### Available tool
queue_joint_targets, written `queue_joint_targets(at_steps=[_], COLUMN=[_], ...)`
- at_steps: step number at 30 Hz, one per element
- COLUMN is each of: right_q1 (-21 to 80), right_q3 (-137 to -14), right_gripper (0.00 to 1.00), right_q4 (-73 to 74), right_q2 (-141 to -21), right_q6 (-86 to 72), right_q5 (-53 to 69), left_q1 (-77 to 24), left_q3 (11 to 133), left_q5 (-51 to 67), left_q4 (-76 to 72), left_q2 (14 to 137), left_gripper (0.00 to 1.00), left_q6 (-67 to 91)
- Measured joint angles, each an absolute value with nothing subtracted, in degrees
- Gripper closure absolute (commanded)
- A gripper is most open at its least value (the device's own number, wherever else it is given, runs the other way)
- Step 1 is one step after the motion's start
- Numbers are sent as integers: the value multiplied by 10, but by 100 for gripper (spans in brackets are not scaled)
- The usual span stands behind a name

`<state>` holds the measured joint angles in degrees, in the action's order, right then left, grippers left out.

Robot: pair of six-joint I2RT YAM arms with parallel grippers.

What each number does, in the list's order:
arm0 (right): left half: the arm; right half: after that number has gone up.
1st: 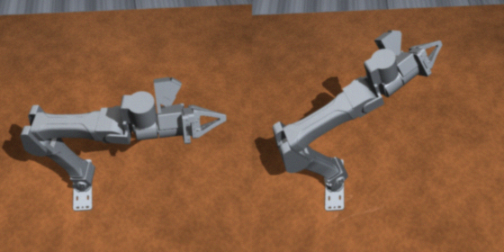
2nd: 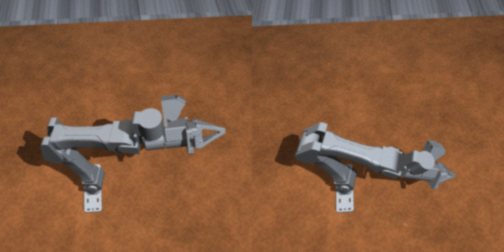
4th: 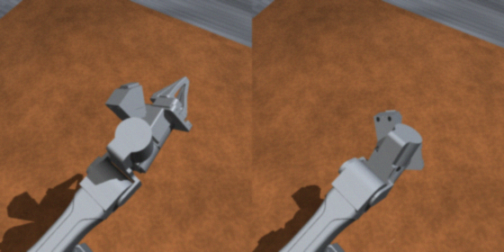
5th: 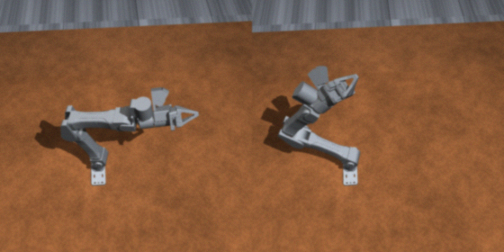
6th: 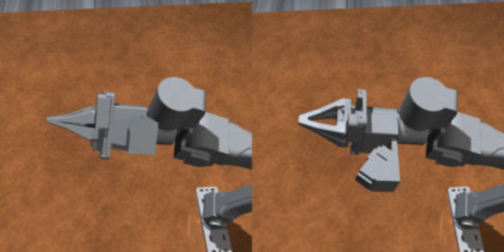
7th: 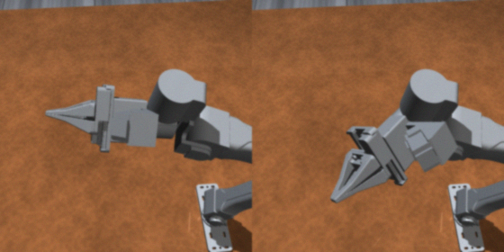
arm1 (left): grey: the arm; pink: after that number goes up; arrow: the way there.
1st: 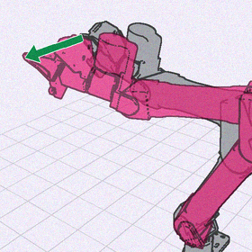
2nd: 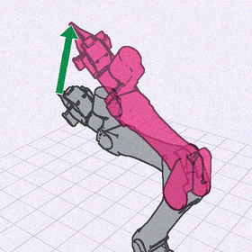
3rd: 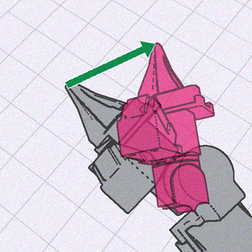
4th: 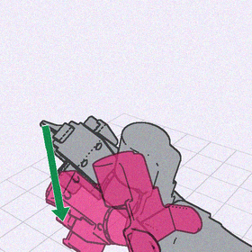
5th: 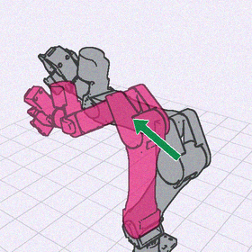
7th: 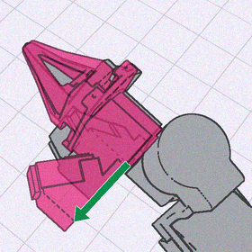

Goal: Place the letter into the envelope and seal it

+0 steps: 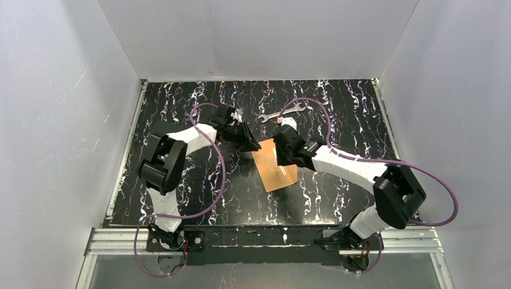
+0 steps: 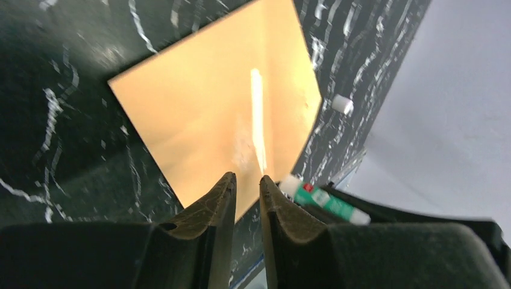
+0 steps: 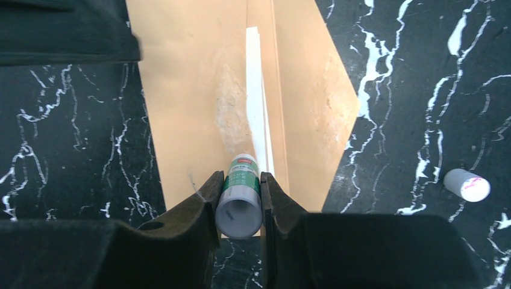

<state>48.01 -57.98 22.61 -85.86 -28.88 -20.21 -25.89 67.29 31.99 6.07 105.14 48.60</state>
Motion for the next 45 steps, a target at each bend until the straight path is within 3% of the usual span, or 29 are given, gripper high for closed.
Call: queue_joint_targets(at_steps=[9, 23, 38, 45], right_q1=[480, 491, 513, 515], right_q3=[-575, -564, -482, -498], right_gripper=[99, 99, 99, 99], right_q4=[156, 124, -43, -13], right_q2=[-893, -944, -932, -936], right_q6=[-297, -270, -253, -270], right_q5=[-190, -208, -273, -277], left_q1=[-259, -263, -262, -261], left_q3=[714, 769, 768, 762], left_q5=[315, 288, 285, 281], left_q4=[44, 122, 124, 117], left_q2=[1157, 1189, 1193, 1193], left_gripper=[80, 83, 90, 100], left_q6=[488, 431, 432, 456])
